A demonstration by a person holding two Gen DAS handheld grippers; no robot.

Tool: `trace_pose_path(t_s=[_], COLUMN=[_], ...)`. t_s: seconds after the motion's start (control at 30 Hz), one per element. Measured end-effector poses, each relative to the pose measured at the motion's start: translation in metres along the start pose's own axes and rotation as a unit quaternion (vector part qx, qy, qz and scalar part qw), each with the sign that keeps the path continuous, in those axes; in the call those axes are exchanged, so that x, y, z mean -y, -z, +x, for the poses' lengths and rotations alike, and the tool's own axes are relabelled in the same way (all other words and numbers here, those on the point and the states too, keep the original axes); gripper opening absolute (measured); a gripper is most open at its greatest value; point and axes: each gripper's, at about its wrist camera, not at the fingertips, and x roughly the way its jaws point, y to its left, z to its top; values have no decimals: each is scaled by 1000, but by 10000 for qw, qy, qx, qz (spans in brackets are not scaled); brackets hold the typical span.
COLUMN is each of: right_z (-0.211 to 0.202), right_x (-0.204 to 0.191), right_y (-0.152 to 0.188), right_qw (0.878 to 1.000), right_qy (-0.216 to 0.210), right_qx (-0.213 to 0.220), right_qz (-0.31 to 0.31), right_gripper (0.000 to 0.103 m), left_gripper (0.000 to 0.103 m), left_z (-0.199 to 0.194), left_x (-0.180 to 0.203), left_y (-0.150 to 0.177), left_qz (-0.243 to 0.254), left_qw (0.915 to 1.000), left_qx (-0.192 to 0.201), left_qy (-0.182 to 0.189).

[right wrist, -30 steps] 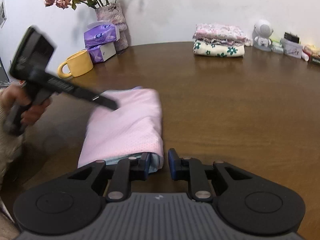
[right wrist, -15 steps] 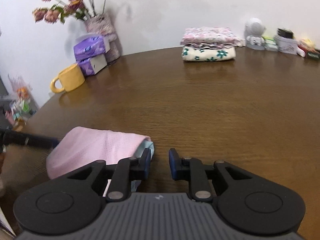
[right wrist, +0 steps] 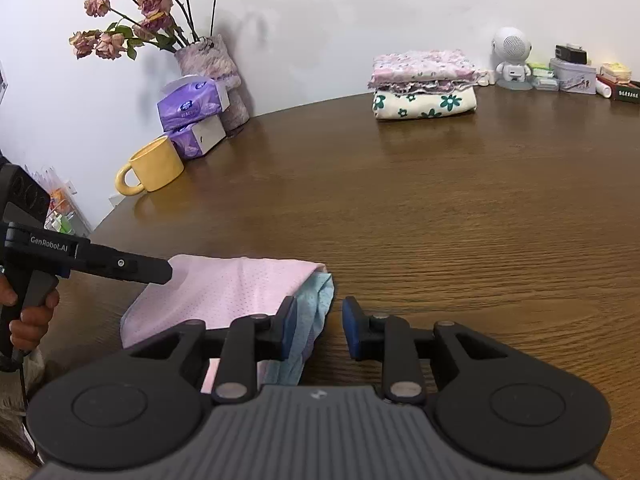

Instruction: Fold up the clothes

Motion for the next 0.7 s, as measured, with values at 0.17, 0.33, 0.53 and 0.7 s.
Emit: trace_pose_path(t_s=[0.17, 0.33, 0.53, 0.7], right_z=[6, 4, -7, -12], right_x=[4, 8, 10, 2], right_y=[1, -1, 3, 4], right_qw=[9999, 9999, 9997, 9998], right_qy=[19, 84, 145, 166], right_qx=[-40, -18, 26, 99], right_qz=[103, 150, 214, 76], right_gripper=[25, 25, 25, 25], left_gripper=[11, 49, 53, 53], left_z=[10, 11, -15, -13], left_x=[-15, -28, -26, -10], left_y=[0, 5, 10, 18], left_qz=[-473, -968, -899, -629], left_qw=[9970, 9929, 9935, 9970], left_qx=[4, 71, 474, 344], left_qy=[616, 688, 521, 297])
